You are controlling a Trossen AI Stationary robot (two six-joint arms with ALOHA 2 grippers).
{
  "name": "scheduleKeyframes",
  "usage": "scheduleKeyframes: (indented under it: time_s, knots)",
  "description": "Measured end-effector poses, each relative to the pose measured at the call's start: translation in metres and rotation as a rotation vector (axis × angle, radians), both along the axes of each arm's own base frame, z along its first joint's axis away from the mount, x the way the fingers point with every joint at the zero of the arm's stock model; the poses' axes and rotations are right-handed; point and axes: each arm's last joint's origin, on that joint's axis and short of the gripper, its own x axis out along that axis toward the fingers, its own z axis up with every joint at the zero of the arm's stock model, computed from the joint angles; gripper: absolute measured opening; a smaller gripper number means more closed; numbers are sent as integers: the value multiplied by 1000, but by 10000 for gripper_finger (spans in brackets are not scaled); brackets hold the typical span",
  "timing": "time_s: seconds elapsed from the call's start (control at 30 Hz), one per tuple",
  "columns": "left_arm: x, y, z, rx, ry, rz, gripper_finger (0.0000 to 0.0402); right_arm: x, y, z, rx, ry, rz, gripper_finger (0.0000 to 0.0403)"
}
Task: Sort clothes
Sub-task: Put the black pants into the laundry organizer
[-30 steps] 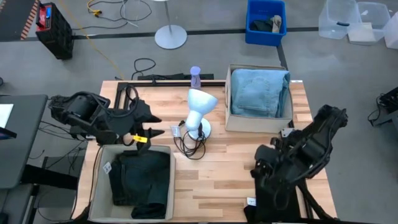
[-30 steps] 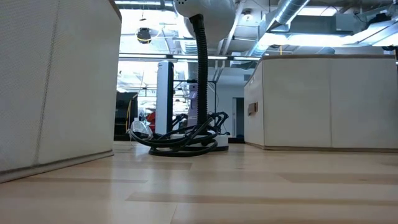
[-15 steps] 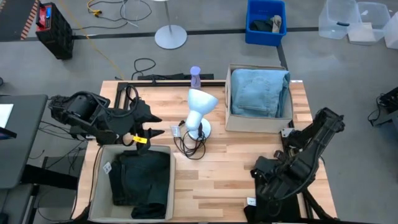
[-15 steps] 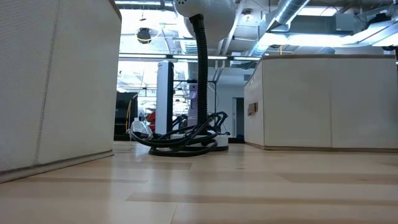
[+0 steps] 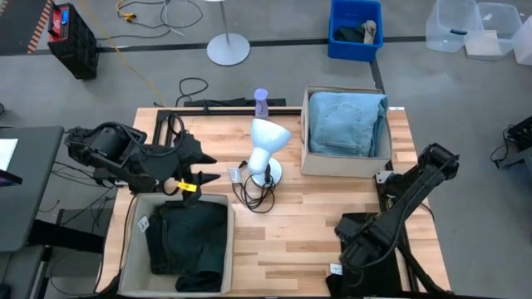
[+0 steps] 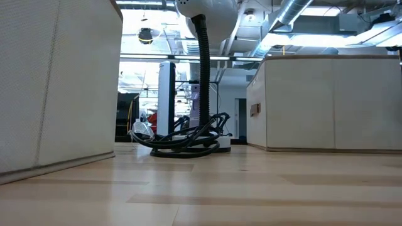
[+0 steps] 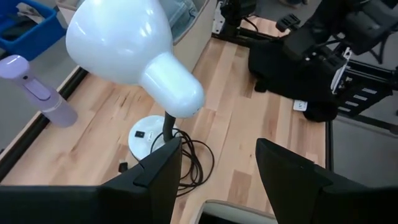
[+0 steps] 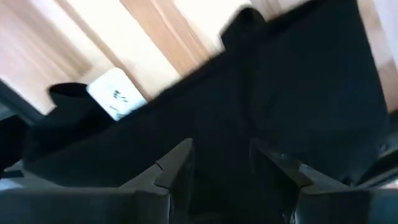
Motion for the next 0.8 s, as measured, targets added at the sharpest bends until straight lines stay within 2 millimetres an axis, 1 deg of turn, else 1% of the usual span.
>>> scheduleKeyframes:
  time_s: [0.1, 0.2, 0.33, 0.47, 0.6, 0.73, 0.8]
  knots:
    - [0, 0, 0, 5, 1, -4, 200, -6, -4, -10, 13, 44, -58, 172]
    - [0, 0, 0, 7, 2, -6, 200, -13, -10, -21, 23, 48, -126, 172]
    - [0, 0, 0, 12, 3, -9, 200, -24, -21, -37, 23, 91, -196, 172]
    - [0, 0, 0, 12, 3, -8, 200, -29, -30, -47, 8, 120, -249, 177]
    - [0, 0, 0, 12, 4, -8, 200, -25, -35, -56, 39, 96, -265, 202]
    - [0, 0, 0, 11, 2, -3, 200, -27, -47, -68, -1, 129, -297, 238]
    - [0, 0, 0, 8, 2, -1, 200, -29, -53, -76, -22, 147, -311, 250]
